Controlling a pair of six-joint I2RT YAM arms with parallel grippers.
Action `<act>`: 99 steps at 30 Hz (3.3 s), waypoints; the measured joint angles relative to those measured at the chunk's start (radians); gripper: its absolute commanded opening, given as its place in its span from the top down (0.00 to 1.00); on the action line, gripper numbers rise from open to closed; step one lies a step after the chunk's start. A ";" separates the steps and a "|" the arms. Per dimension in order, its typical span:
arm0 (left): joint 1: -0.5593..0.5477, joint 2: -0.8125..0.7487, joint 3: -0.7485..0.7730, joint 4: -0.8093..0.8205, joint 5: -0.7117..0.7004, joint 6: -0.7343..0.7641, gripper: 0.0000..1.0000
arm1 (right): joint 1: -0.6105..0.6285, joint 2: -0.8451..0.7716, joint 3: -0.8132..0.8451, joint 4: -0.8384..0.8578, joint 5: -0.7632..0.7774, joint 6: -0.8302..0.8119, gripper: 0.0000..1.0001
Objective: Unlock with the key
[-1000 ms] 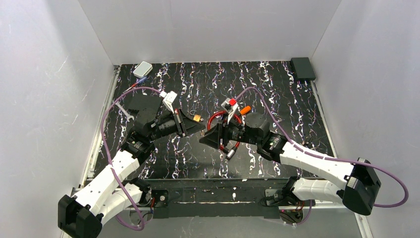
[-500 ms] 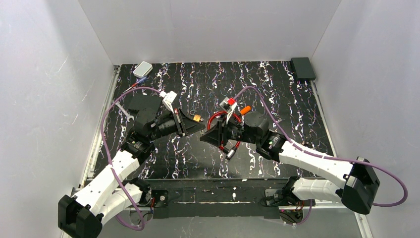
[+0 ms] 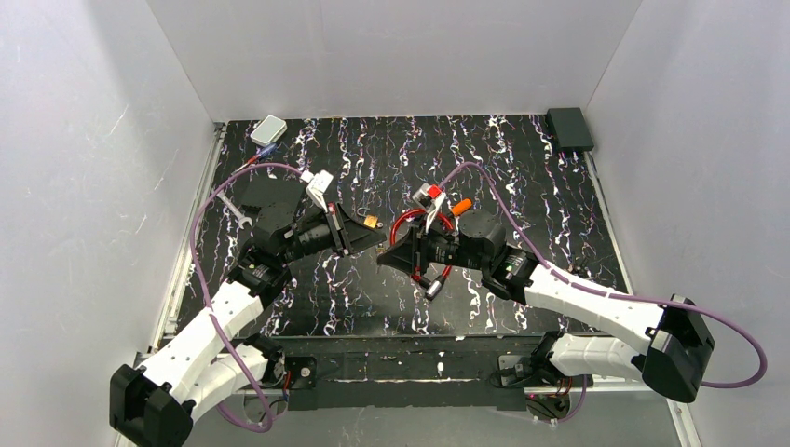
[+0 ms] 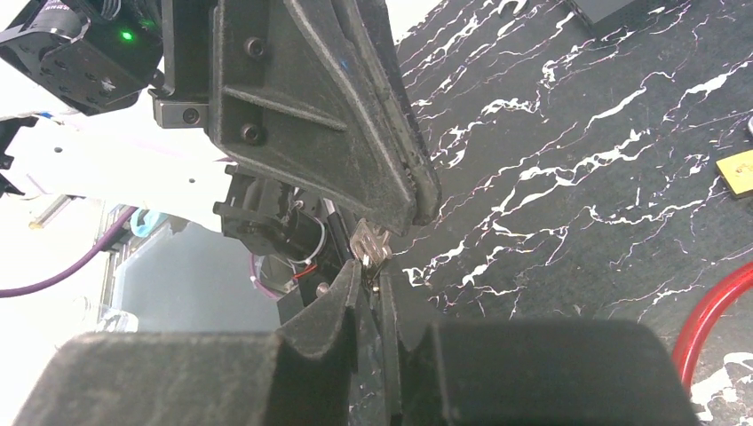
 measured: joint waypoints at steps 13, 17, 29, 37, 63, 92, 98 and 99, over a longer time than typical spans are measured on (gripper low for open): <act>0.000 -0.026 -0.021 0.013 -0.005 0.003 0.33 | 0.000 -0.012 -0.006 0.004 0.064 0.010 0.99; 0.000 -0.061 -0.049 0.013 -0.027 -0.006 0.43 | 0.000 -0.045 -0.045 0.039 0.096 0.047 0.99; 0.000 -0.167 -0.144 0.092 -0.063 -0.062 0.60 | 0.000 -0.050 -0.131 0.263 0.110 0.202 0.99; 0.000 -0.166 -0.167 0.158 -0.067 -0.098 0.65 | -0.001 -0.018 -0.132 0.360 0.091 0.255 0.99; 0.000 -0.163 -0.187 0.221 -0.093 -0.117 0.87 | -0.006 0.033 -0.132 0.406 0.050 0.293 0.99; 0.013 -0.106 -0.192 0.136 -0.063 -0.068 1.00 | -0.005 -0.200 -0.123 -0.052 0.348 0.225 0.02; 0.021 -0.067 -0.104 -0.018 -0.035 0.037 1.00 | -0.005 -0.243 -0.164 -0.230 0.527 0.341 0.02; 0.021 -0.061 -0.076 -0.067 -0.035 0.069 1.00 | -0.005 -0.239 -0.164 -0.273 0.550 0.356 0.02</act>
